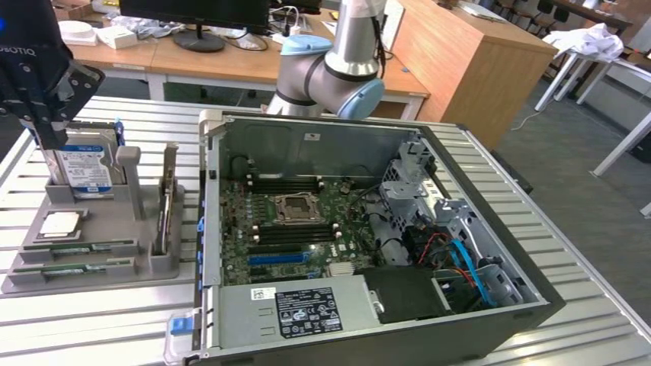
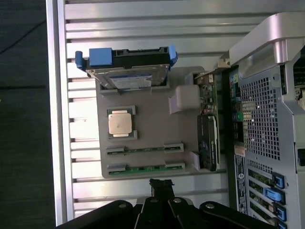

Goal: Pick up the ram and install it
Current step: 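Reach for the ram, then pick up the ram and move it above insertion slot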

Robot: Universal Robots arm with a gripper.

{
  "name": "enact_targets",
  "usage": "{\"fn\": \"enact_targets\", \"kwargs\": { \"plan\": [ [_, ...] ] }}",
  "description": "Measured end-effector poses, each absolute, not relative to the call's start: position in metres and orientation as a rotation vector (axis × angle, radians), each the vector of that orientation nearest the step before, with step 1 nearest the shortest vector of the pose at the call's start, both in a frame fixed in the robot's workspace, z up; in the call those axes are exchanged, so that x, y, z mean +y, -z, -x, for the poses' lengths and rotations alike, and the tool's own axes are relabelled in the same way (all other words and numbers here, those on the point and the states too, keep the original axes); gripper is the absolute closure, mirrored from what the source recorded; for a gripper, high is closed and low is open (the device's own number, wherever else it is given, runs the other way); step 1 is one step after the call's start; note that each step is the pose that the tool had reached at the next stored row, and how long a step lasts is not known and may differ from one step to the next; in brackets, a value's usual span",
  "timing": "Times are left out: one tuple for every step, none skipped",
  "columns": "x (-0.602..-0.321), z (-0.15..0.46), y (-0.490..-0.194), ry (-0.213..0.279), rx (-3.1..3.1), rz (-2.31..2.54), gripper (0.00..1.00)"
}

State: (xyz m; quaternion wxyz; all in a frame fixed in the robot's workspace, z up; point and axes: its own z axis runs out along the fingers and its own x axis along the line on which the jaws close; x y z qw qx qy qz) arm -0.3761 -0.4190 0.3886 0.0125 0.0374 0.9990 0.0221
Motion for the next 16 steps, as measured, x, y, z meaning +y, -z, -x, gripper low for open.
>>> {"fn": "enact_targets", "kwargs": {
  "plan": [
    [-0.4203,0.3761,-0.3887,-0.069,3.114,-0.117,0.90],
    [-0.4218,0.3761,-0.3886,-0.069,3.114,-0.117,0.90],
    [-0.4231,0.3761,-0.3886,-0.069,3.114,-0.117,0.90],
    [-0.4242,0.3761,-0.3886,-0.069,3.114,-0.117,0.90],
    [-0.4253,0.3761,-0.3887,-0.069,3.114,-0.117,0.90],
    [-0.4260,0.3761,-0.3886,-0.069,3.114,-0.116,0.90],
    [-0.4261,0.3761,-0.3886,-0.069,3.114,-0.117,0.90],
    [-0.4261,0.3761,-0.3886,-0.069,3.114,-0.117,0.90],
    [-0.4262,0.3761,-0.3886,-0.069,3.114,-0.117,0.90],
    [-0.4262,0.3761,-0.3886,-0.069,3.114,-0.117,0.90],
    [-0.4262,0.3761,-0.3886,-0.069,3.114,-0.117,0.90],
    [-0.4262,0.3761,-0.3886,-0.069,3.114,-0.117,0.90],
    [-0.4262,0.3761,-0.3887,-0.069,3.114,-0.117,0.90],
    [-0.4262,0.3761,-0.3886,-0.069,3.114,-0.117,0.90],
    [-0.4262,0.3761,-0.3886,-0.069,3.114,-0.117,0.90],
    [-0.4262,0.3761,-0.3887,-0.069,3.114,-0.117,0.90]
  ]
}}
